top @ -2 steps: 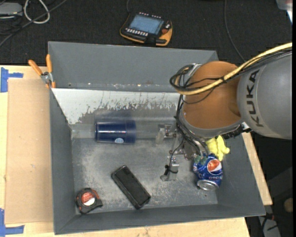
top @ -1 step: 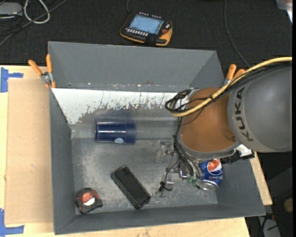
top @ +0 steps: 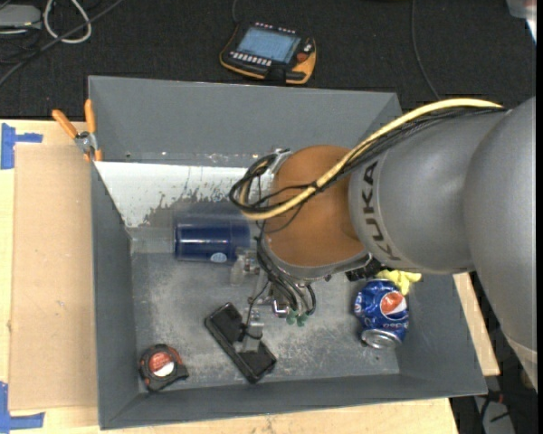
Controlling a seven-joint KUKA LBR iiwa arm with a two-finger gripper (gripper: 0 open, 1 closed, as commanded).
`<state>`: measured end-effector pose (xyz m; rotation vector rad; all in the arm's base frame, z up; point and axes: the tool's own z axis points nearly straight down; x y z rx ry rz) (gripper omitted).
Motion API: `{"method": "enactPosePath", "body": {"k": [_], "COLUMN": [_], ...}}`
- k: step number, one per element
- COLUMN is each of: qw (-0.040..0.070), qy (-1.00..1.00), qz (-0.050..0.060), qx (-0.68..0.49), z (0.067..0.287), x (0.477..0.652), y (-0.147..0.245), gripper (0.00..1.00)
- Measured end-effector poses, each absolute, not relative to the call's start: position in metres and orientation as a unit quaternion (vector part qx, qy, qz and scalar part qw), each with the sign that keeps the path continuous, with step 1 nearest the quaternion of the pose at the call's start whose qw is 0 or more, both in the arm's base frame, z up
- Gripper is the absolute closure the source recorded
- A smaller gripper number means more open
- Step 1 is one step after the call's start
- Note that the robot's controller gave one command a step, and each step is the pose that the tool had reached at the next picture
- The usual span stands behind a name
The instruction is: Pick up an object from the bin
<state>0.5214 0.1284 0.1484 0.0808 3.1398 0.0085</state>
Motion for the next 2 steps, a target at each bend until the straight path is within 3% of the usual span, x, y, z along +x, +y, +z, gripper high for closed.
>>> {"method": "enactPosePath", "body": {"k": [1, 2], "qw": [-0.005, -0.003], "qy": [0.998, 0.999], "qz": [-0.001, 0.002], "qx": [0.067, 0.042], "z": [0.117, 0.09], "x": [0.508, 0.492], "y": [0.03, 0.061], "gripper": [0.0, 0.0]}}
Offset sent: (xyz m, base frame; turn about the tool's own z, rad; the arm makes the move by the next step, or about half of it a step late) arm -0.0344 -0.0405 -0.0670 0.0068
